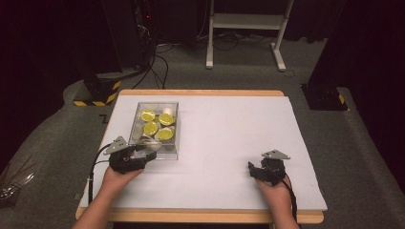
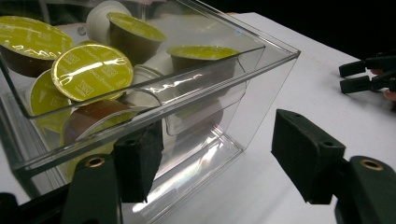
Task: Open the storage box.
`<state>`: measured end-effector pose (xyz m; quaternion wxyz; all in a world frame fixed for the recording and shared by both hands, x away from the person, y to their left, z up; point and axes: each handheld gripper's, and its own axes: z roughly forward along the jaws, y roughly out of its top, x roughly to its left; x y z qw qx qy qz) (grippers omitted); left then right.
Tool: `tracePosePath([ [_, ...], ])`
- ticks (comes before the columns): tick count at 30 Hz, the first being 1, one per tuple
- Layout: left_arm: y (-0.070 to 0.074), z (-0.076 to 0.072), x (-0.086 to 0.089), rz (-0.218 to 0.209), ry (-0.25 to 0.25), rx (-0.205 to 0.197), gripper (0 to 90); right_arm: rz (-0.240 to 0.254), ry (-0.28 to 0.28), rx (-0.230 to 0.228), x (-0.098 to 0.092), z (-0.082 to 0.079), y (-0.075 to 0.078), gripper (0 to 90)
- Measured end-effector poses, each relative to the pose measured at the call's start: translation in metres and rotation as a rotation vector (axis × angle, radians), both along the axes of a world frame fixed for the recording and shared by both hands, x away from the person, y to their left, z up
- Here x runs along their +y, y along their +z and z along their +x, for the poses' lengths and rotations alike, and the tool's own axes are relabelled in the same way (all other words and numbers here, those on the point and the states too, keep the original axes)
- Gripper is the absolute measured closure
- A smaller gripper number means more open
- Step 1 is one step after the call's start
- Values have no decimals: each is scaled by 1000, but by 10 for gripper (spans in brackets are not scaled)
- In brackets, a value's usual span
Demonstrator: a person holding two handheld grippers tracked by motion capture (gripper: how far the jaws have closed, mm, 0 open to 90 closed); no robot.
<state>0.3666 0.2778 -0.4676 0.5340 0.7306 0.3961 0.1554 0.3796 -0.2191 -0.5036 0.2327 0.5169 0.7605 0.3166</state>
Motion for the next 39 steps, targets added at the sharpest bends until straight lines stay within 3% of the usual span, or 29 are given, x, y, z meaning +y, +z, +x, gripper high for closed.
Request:
tracePosePath([
  [9, -1, 0, 2, -22, -42, -15, 360, -1, 1, -2, 0, 0, 0, 242],
  [15, -2, 0, 3, -14, -52, -24, 360, -1, 1, -2, 0, 0, 0, 243],
  [24, -4, -1, 6, -56, -56, -15, 383, 0, 1, -2, 0, 0, 0, 244],
  [39, -6, -2, 11, -64, -61, -25, 458, 0, 1, -2, 0, 0, 0, 245],
])
